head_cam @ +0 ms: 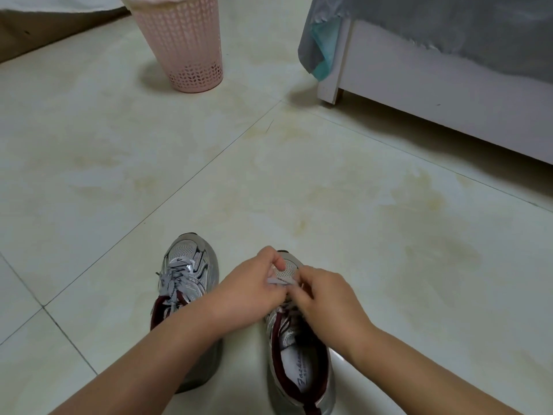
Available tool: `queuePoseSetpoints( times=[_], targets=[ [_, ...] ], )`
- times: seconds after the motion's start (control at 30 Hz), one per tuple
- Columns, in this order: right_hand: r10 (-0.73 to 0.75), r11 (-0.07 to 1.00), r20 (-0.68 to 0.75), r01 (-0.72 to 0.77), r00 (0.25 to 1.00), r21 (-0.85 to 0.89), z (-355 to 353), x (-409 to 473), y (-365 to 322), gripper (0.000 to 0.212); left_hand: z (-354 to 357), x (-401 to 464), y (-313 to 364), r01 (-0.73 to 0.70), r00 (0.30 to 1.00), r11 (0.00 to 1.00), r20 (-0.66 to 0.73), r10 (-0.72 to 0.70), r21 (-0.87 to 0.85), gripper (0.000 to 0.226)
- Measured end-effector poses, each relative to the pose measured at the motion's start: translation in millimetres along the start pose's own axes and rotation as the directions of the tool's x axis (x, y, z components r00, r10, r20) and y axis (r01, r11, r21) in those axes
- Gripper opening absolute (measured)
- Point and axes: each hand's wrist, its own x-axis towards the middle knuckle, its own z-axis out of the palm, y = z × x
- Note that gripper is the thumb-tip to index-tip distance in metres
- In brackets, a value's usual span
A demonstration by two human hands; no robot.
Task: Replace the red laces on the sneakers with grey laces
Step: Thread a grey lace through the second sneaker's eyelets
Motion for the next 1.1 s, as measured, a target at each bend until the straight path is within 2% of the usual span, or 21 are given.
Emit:
queuePoseSetpoints(
  times=[0.07, 0.1, 0.17, 0.3, 0.37, 0.43, 0.47, 0.5, 0.57, 0.63, 0.73, 0.9, 1.0, 1.1],
  targets=[
    [0.077, 0.996, -0.034, -0.075, 0.996, 0.041, -5.7, 2.6, 2.5, 0.029, -1.5, -4.5, -8.8, -0.029, 0.999, 0.949, -0.017, 0.036, 0.314, 0.009],
    [0.102, 0.992, -0.053, -0.098, 0.993, 0.075, -8.1, 3.2, 4.7, 0.030, -0.8, -6.9, -14.0, -0.040, 0.998, 0.915, -0.028, 0.056, 0.401, 0.014],
    [0.136, 0.983, -0.060, -0.127, 0.989, 0.130, -10.7, 3.1, 7.5, 0.029, 2.5, -10.7, -24.0, -0.068, 0.997, 0.890, -0.010, 0.081, 0.450, 0.025],
    [0.150, 0.980, -0.065, -0.140, 0.987, 0.142, -7.2, 3.9, 10.0, 0.024, 10.9, -13.1, -38.0, -0.093, 0.995, 0.844, 0.013, 0.102, 0.527, 0.030],
    [0.146, 0.979, -0.058, -0.136, 0.988, 0.154, -4.1, 4.7, 9.5, 0.020, 11.7, -10.8, -39.8, -0.041, 0.999, 0.910, 0.043, 0.025, 0.413, 0.029],
    [0.141, 0.983, -0.073, -0.131, 0.987, 0.130, -3.1, 4.9, 8.1, 0.006, 14.1, -8.8, -39.8, 0.058, 0.998, 0.994, 0.031, -0.061, 0.096, 0.023],
    [0.144, 0.987, -0.103, -0.135, 0.984, 0.089, -1.1, 2.9, 8.5, 0.017, 15.1, -8.1, -39.4, 0.115, 0.993, 0.991, 0.003, -0.115, -0.072, 0.020],
    [0.131, 0.991, -0.138, -0.125, 0.982, 0.050, 1.6, -0.3, 9.2, 0.028, 16.5, -7.7, -39.9, 0.168, 0.984, 0.960, -0.017, -0.176, -0.224, 0.019],
    [0.040, 0.998, -0.197, -0.050, 0.980, -0.048, 6.7, -6.5, 7.6, 0.028, 18.8, -7.1, -43.0, 0.256, 0.955, 0.852, -0.015, -0.295, -0.457, 0.024],
    [-0.030, 0.988, -0.143, 0.008, 0.989, -0.151, 15.4, -12.0, 5.9, 0.025, 20.5, -7.1, -46.3, 0.307, 0.933, 0.774, 0.015, -0.359, -0.554, 0.027],
    [0.014, 0.970, 0.011, -0.011, 1.000, -0.245, 27.5, -13.4, 7.2, 0.037, 19.9, -10.4, -49.1, 0.323, 0.931, 0.766, 0.043, -0.362, -0.556, 0.024],
    [0.122, 0.970, 0.149, -0.086, 0.981, -0.228, 32.7, -8.7, 6.1, 0.022, 19.0, -12.4, -50.0, 0.295, 0.951, 0.920, -0.015, -0.309, -0.260, 0.017],
    [0.156, 0.985, 0.226, -0.133, 0.962, -0.112, 29.7, -3.1, 8.1, 0.026, 19.2, -13.2, -51.1, 0.234, 0.969, 0.951, -0.033, -0.246, -0.204, 0.013],
    [0.166, 0.985, 0.260, -0.175, 0.951, 0.008, 29.4, -0.6, 12.1, 0.029, 19.0, -13.1, -53.3, 0.208, 0.977, 0.963, -0.017, -0.214, -0.171, 0.024]
  ],
)
